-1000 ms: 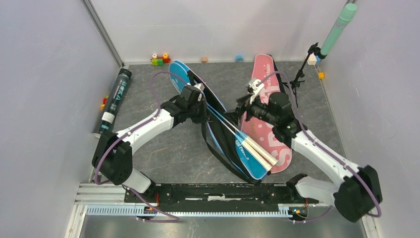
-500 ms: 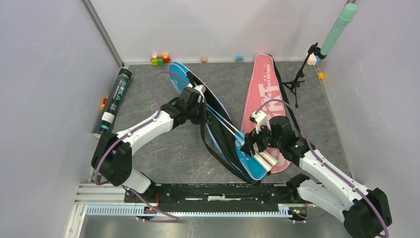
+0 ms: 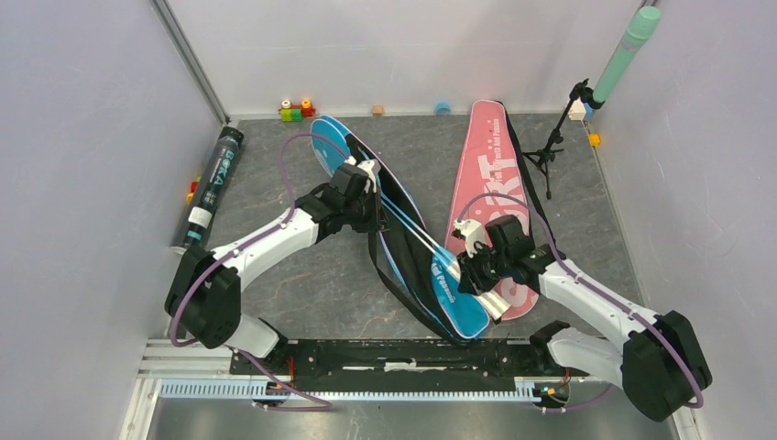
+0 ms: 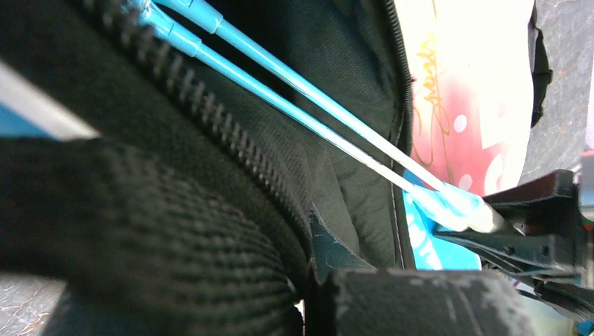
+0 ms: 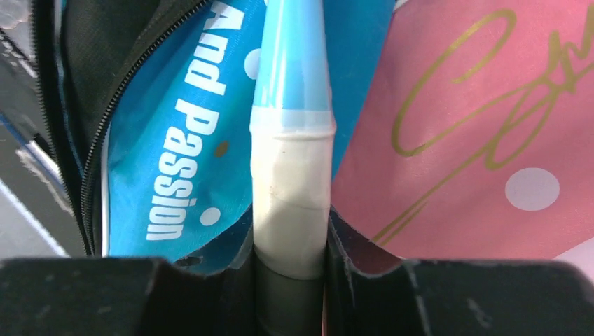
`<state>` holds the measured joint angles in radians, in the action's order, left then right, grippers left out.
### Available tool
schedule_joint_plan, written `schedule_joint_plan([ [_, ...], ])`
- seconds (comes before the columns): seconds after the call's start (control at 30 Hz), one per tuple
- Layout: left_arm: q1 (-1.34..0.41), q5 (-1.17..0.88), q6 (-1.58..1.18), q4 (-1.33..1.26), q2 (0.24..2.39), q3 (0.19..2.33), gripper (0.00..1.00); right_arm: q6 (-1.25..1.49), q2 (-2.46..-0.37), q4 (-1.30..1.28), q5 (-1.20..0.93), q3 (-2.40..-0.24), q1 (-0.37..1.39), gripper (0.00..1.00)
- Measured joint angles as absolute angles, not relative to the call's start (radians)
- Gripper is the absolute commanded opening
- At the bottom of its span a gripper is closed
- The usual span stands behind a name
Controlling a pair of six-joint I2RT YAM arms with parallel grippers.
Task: Pack up the badminton gear
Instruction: Adjust the racket in the racket bag.
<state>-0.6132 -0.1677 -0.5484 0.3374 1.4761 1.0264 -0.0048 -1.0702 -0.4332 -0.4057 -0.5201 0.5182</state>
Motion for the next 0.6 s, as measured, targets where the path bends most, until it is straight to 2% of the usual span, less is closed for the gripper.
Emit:
schedule_joint_plan([
  [0.03, -0.614, -0.160, -0.549, 0.338, 1.476, 1.026, 0.02, -0.007, -1.075, -0.453, -0.410, -0.538, 0.517, 0.00],
  [0.33, -0.628, -0.043, -0.558, 0.361, 1.476, 1.032, 0.02, 0.152, -1.075, -0.665, -0.378, -0.775, 0.570, 0.00],
  [0.6, -0.668, 0.088, -0.616, 0.366, 1.465, 1.054, 0.02, 0.404, -1.052, -0.587, -0.404, -0.802, 0.688, 0.00],
])
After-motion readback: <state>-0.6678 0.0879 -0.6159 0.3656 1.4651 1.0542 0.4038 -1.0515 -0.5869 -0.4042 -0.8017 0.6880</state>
